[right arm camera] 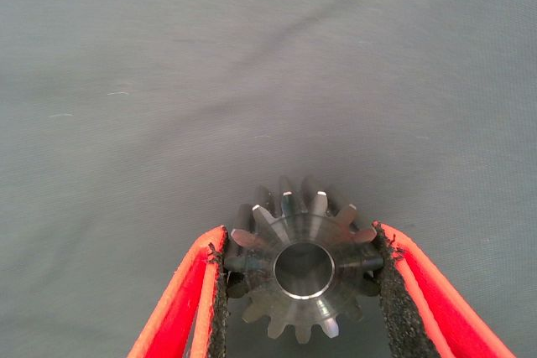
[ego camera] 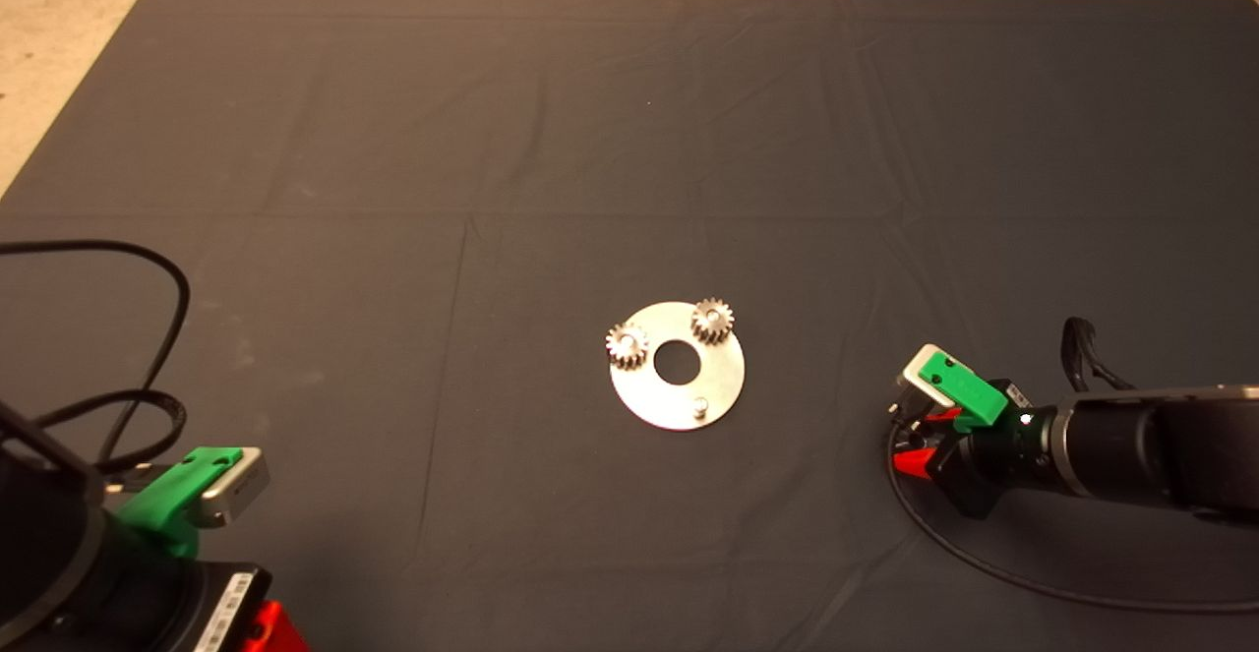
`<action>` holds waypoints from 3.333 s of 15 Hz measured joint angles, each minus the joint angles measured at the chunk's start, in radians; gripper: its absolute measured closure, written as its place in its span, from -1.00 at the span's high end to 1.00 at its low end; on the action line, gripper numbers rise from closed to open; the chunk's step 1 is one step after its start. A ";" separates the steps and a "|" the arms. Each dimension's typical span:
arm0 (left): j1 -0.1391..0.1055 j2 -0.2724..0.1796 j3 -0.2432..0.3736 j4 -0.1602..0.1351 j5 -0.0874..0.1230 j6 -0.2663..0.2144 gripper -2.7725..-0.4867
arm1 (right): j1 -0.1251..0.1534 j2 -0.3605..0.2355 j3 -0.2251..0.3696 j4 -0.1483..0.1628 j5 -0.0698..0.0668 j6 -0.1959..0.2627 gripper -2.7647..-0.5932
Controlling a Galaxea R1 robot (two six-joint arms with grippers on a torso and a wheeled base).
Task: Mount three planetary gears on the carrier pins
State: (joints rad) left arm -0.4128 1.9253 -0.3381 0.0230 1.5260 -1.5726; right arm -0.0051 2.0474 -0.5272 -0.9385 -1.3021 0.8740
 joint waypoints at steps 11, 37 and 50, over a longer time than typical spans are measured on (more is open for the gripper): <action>0.000 0.000 0.000 0.000 0.000 0.001 0.61 | 0.027 0.167 -0.015 0.000 -0.012 0.029 -0.60; 0.011 0.000 0.000 0.000 0.000 0.002 0.61 | 0.235 0.446 -0.121 0.249 -0.217 0.085 -0.61; 0.017 0.000 0.000 -0.001 0.000 0.002 0.61 | 0.247 0.582 -0.191 0.277 -0.233 0.085 -0.61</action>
State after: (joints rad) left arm -0.3960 1.9253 -0.3381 0.0221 1.5255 -1.5702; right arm 0.2419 2.6296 -0.7183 -0.6613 -1.5347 0.9587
